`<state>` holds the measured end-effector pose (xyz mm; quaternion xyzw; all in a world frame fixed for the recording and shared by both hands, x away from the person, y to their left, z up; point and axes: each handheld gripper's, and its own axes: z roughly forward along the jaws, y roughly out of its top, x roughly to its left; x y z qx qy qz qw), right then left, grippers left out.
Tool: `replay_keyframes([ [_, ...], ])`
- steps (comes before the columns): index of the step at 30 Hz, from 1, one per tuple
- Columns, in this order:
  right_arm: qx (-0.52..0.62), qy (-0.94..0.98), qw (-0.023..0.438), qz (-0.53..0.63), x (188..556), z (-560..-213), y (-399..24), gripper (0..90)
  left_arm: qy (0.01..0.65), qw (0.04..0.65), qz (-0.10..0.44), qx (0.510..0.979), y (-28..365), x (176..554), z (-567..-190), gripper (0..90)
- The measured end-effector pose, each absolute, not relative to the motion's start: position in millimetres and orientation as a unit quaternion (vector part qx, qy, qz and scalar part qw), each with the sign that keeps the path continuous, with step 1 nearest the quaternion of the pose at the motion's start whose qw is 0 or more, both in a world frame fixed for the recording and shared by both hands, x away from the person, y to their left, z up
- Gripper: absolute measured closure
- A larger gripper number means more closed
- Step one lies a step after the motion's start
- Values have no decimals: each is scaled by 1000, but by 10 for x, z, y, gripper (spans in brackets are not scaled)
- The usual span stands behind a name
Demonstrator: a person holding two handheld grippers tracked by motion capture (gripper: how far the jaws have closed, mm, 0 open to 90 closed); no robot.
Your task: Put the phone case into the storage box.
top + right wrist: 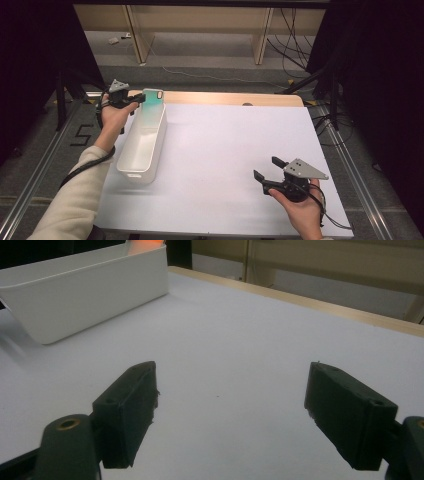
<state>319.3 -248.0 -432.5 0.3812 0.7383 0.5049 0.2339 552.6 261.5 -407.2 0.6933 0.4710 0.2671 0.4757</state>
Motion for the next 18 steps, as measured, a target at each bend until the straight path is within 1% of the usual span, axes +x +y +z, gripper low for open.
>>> replay_keyframes([
  [6, 378, 739, 241, 503, 3198, -4329, -2484, 224, 471, 476, 268, 692, 2614, 5529, -4079, 830],
  [18, 378, 742, 240, 499, 3197, -4329, -2485, 224, 471, 474, 269, 694, 2618, 5534, -4090, 827],
])
